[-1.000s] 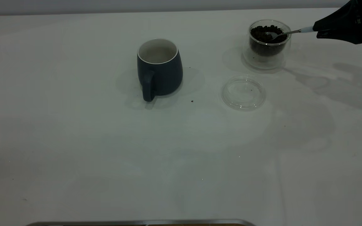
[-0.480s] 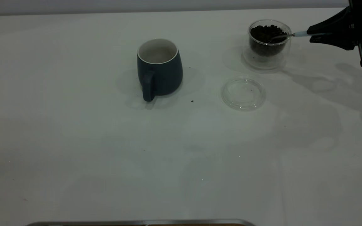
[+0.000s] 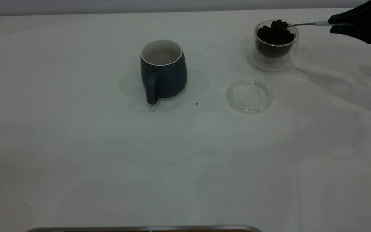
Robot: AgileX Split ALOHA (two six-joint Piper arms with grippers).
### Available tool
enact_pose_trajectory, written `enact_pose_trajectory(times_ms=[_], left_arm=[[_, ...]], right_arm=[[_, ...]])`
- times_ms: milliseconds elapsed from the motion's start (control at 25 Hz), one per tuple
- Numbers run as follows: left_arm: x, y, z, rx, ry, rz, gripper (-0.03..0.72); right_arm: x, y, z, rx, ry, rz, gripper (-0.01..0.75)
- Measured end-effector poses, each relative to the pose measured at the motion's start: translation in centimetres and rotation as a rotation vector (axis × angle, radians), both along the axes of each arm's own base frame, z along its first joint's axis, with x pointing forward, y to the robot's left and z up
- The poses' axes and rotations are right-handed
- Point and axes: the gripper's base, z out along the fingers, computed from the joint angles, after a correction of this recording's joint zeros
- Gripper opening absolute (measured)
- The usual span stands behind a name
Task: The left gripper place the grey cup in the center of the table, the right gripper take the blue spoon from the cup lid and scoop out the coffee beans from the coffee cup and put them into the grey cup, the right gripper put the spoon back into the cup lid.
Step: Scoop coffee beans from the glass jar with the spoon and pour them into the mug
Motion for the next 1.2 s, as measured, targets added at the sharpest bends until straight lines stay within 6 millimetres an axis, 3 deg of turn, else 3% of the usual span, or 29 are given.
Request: enact_pose_trajectory(times_ms=[320, 480, 1000, 1200], left_arm=[[0.0, 0.0, 0.0, 0.0, 0.0, 0.0, 0.568], [0.0, 0.0, 0.0, 0.0, 0.0, 0.0, 0.568], [0.0, 0.0, 0.0, -0.001, 0.0, 0.001, 0.568], [0.0, 0.0, 0.0, -0.001, 0.0, 0.001, 0.568]], right_arm=[[-0.2, 0.3, 0.6, 0.043, -0.06, 0.062, 0.113], [-0.1, 1.4, 0.7, 0.051, -0.073, 0.101, 0.113], [-0.5, 13.2, 1.0, 0.097, -0.077, 0.329, 0.113], [-0.8, 16.1, 0.9, 0.064, -0.071, 0.376, 0.113]])
